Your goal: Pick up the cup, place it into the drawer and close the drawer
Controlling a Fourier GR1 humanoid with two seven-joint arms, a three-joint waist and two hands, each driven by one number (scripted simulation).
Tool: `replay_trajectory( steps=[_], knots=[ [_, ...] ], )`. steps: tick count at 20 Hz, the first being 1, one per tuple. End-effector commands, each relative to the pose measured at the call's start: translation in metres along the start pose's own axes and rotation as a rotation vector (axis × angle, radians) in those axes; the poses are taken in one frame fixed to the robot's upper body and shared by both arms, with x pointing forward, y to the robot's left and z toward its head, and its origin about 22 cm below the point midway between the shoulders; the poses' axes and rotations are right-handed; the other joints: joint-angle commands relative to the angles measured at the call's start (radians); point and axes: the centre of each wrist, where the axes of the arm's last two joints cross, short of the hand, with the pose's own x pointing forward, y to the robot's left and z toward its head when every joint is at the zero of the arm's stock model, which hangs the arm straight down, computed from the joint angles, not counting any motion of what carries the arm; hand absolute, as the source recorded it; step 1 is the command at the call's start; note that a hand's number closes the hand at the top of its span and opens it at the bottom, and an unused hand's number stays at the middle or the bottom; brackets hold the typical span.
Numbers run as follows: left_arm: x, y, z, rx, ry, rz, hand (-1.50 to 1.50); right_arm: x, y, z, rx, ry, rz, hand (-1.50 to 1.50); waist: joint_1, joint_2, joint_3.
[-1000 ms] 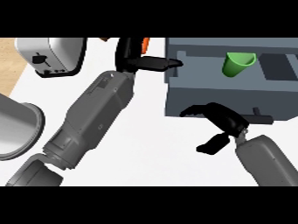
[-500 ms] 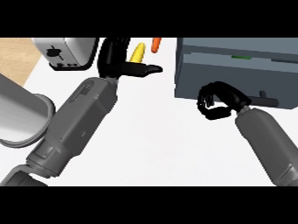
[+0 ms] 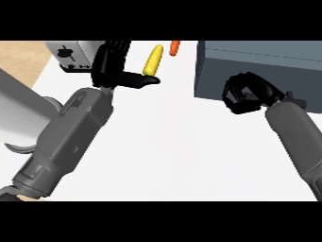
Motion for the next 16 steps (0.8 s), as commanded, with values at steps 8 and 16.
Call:
replay_trajectory(
  steps=[8, 16],
  knots=[
    [-0.003, 0.020, 0.015, -0.040, 0.020, 0.010, -1.50, 0.033, -0.091, 0.002, -0.232, 0.007, -0.001, 1.50, 0.060, 0.027, -0.004],
    [-0.002, 0.013, 0.015, -0.056, 0.009, 0.049, -1.50, 0.036, -0.106, 0.012, -0.210, -0.017, -0.050, 1.50, 0.076, 0.029, -0.004]
  ],
)
